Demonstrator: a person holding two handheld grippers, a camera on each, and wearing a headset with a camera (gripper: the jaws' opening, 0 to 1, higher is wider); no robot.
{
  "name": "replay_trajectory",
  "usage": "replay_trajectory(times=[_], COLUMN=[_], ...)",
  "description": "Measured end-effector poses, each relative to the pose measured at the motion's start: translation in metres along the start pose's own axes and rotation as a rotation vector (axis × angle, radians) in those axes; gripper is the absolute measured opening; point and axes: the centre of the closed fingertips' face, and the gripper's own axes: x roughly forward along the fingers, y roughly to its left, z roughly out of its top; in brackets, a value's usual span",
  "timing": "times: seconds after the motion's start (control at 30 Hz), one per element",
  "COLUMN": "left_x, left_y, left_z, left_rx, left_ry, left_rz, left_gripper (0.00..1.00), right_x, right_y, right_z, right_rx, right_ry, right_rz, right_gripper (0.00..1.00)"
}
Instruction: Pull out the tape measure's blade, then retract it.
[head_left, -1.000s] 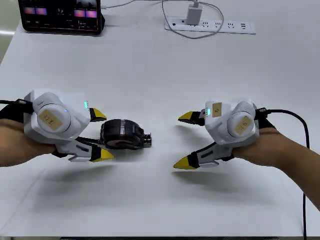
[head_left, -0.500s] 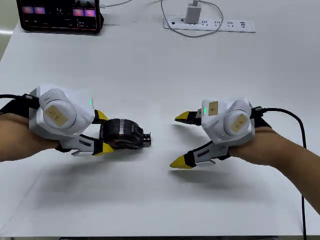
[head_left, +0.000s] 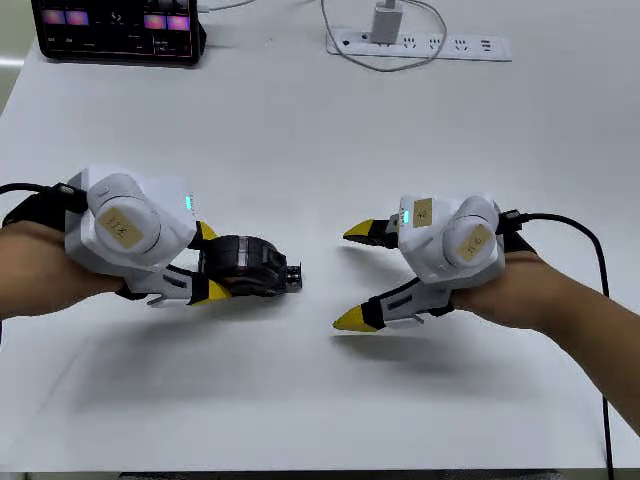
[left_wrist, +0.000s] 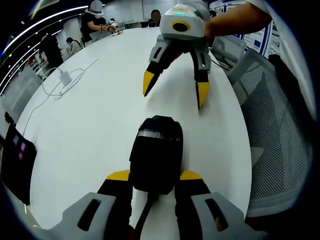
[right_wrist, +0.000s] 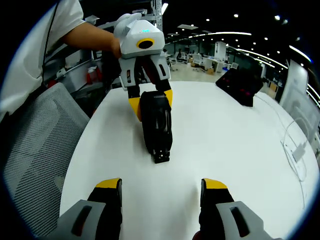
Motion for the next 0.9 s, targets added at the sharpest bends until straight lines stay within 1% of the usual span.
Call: replay_trajectory(times=[0.17, 0.33, 0.4, 0.57, 0.73, 0.9], left_x=[0.0, 0.001, 0.001, 0.0, 0.0, 0.001], left_y=[0.0, 0.0, 0.0, -0.001, 0.0, 0.0], left_z=[0.0, -0.001, -0.001, -0.001, -0.001, -0.001], left_rx=[0.002, -0.003, 0.002, -0.002, -0.003, -0.005], left_ry=[0.004, 0.009, 0.012, 0.016, 0.017, 0.015], left_rz=[0.004, 0.008, 0.009, 0.005, 0.005, 0.002], left_gripper=[0.27, 0.27, 0.27, 0.27, 0.26, 0.26], right_x=[0.003, 0.01, 0.012, 0.017, 0.026, 0.03], right_y=[-0.001, -0.003, -0.004, -0.008, -0.006, -0.004], right_z=[0.003, 0.006, 0.009, 0.015, 0.016, 0.019], right_rx=[-0.005, -0.01, -0.012, -0.015, -0.023, -0.02], right_ry=[-0.008, -0.018, -0.029, -0.05, -0.05, -0.061], right_rz=[0.0, 0.011, 0.015, 0.019, 0.039, 0.051], right_gripper=[0.57, 0.53, 0.49, 0.43, 0.39, 0.35])
